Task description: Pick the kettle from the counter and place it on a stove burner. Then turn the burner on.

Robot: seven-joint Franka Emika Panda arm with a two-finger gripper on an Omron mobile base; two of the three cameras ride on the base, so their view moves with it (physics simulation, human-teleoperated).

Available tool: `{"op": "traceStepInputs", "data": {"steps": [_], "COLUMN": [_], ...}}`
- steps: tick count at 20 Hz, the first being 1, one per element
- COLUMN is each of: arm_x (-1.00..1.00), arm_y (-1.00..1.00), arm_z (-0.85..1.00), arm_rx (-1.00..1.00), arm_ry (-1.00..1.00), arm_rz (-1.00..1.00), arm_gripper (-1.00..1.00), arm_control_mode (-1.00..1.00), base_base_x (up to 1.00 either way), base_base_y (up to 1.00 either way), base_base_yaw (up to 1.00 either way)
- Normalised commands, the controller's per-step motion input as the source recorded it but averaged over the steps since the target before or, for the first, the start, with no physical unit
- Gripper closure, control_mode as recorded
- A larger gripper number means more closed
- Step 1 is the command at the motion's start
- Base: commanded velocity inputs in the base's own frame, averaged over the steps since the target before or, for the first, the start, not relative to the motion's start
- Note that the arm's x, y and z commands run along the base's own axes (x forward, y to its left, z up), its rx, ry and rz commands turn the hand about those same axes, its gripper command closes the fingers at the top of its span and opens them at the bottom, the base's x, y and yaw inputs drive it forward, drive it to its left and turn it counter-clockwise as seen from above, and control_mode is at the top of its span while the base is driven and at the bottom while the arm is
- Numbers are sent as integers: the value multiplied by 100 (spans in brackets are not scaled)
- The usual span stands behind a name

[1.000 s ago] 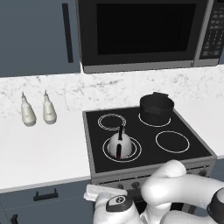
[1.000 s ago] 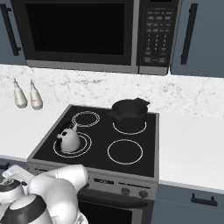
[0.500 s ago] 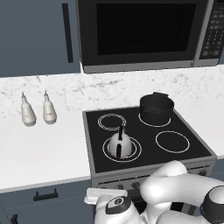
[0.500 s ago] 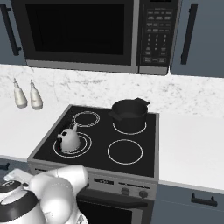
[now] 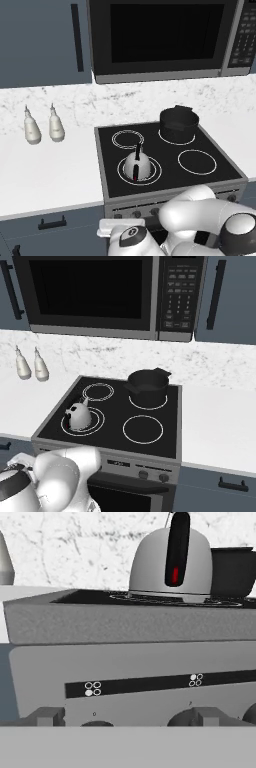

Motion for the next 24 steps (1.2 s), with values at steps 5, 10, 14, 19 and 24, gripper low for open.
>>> {"op": "traceStepInputs", "data": {"steps": [5,10,14,19,24], "arm_x": [0,0,0,0,0], "arm_y": [0,0,3,1,0], "arm_z": [-17,-17,-13,-12,-4], "arm_rx": [-2,-1,0,-1,-1], "arm_ry": [0,-1,-4,-4,-4], "arm_rz": [0,0,0,0,0], "arm_gripper": [-100,-100,-100,-100,-100], "arm_control_mode": [-100,-100,-100,-100,-100], "base_base_x": [0,0,0,0,0], "base_base_y": [0,0,0,0,0], "base_base_yaw": [0,0,0,0,0]}}
